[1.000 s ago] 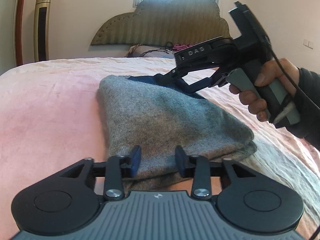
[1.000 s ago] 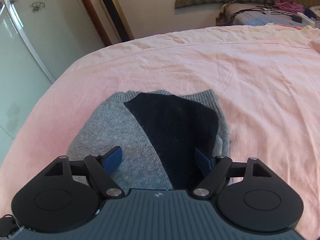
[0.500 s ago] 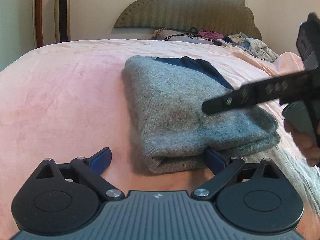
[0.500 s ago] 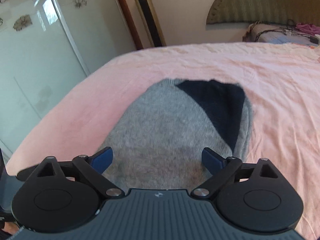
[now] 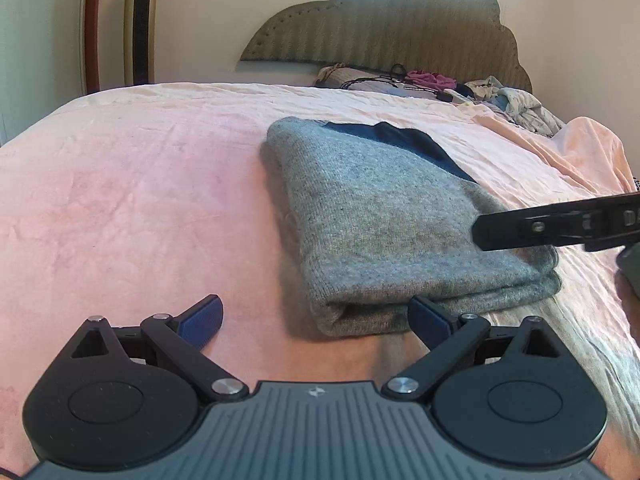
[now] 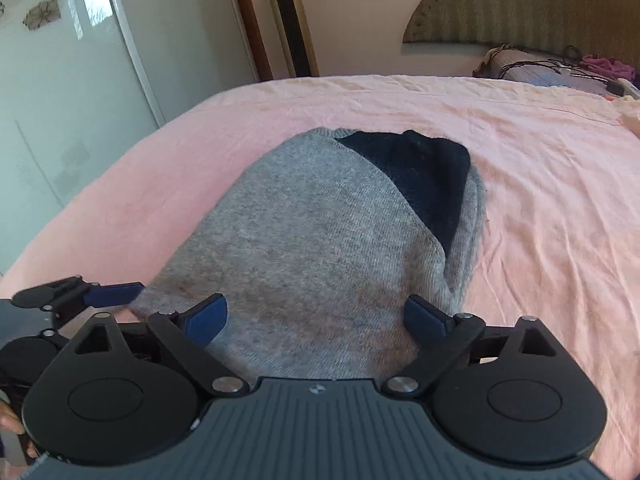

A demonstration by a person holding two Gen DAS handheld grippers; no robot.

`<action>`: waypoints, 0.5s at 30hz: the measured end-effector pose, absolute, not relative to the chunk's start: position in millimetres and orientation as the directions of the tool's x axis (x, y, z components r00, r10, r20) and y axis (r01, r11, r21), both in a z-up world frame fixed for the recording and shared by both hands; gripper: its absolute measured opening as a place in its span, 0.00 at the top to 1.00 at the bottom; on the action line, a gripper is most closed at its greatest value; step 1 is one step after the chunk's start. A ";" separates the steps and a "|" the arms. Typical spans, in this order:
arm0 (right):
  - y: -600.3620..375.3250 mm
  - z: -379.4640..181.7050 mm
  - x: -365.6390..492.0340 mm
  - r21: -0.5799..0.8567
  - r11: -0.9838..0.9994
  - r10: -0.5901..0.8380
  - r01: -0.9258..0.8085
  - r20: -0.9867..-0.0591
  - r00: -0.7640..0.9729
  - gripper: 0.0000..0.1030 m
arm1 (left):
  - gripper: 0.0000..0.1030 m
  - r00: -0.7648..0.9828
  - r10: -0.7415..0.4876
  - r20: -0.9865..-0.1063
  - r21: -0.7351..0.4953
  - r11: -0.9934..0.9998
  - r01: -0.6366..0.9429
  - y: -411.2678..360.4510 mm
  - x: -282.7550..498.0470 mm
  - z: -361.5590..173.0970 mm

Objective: Fold small clothes

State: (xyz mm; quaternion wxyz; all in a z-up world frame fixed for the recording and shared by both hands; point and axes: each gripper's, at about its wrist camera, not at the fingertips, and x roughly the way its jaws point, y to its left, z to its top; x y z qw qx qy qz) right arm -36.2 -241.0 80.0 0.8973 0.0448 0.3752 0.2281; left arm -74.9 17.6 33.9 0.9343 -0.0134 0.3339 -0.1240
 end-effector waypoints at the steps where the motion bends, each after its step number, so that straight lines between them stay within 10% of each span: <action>1: -245.0 84.2 -46.2 0.273 0.886 0.458 -0.374 -0.633 0.624 0.06 | 0.03 0.762 -0.233 -0.604 -0.109 0.971 0.211 19.7 -79.0 38.1; 15: -312.6 65.5 24.9 0.536 0.838 0.479 -0.101 -0.635 0.605 0.09 | 0.04 0.643 -0.485 -0.593 -0.511 0.844 0.165 35.9 32.0 55.7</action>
